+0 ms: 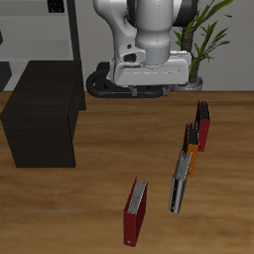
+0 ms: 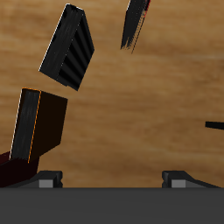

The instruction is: Place the orange book upright on top of the shelf

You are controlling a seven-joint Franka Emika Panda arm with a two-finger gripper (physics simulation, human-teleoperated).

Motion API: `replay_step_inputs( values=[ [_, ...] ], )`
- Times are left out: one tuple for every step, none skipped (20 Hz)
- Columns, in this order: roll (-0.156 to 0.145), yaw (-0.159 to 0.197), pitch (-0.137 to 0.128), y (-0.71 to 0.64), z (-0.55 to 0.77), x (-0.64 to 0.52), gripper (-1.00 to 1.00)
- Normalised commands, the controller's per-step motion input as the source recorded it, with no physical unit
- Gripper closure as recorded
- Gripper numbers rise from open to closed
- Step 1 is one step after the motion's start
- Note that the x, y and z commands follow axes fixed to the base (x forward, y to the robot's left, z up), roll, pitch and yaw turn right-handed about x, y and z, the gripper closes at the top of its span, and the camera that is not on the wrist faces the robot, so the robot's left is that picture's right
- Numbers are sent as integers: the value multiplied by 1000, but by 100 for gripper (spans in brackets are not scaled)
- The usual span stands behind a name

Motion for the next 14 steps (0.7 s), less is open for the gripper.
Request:
replay_step_inputs(
  values=[
    [-235, -38, -9, 64, -191, 201, -100],
    [0, 0, 0, -290, -5, -49, -100],
    [66, -16, -76, 528, -117, 112, -100],
    [115, 76, 32, 199, -189, 62, -100],
    [-50, 22, 75, 209, -210, 172, -100],
    [-62, -48, -63, 73, -21, -8, -100],
    [97, 71, -42, 167, -73, 6, -100],
    [0, 0, 0, -225, 31, -96, -100],
    [13, -49, 93, 147, -138, 115, -100],
    [-25, -20, -43, 116, 14, -41, -100],
    [11, 58, -49, 154, -44, -3, -100],
    [-41, -117, 46, 298, -93, 2, -100],
    [16, 32, -81, 255, 27, -81, -100],
    [-54, 6, -109, 323, 42, -71, -100]
  ],
)
